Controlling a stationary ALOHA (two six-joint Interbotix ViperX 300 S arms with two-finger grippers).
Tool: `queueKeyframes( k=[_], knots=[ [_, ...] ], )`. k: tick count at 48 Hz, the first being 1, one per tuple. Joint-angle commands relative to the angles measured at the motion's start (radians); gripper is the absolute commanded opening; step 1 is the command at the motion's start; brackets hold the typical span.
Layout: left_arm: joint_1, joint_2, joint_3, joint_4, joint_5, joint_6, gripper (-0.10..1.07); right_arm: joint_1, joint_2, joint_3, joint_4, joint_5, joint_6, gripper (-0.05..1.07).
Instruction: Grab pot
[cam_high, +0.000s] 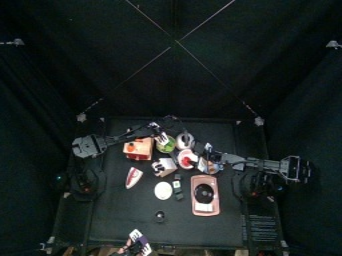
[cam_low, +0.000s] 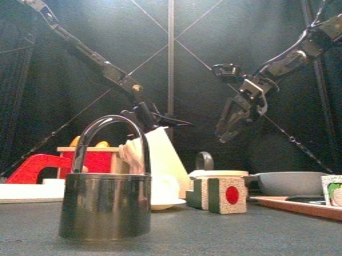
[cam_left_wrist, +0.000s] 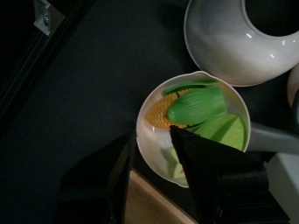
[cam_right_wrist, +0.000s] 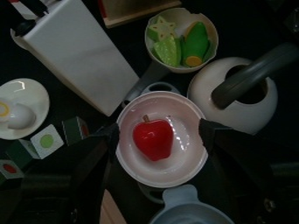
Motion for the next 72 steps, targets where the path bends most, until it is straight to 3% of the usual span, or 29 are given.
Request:
queueKeyframes(
  k=[1,72],
  knots=[
    [0.006,0.0,-0.02,0.003,0.008,-0.002,0.85,-0.003,-0.023,-0.008,-0.002,-0.009,0.0,1.01],
    [0.048,0.066,-0.029,0.002,0.011,0.0,0.87,-0.003,-0.012,-0.005,-0.021,-0.009,-0.002,1.01]
  ],
)
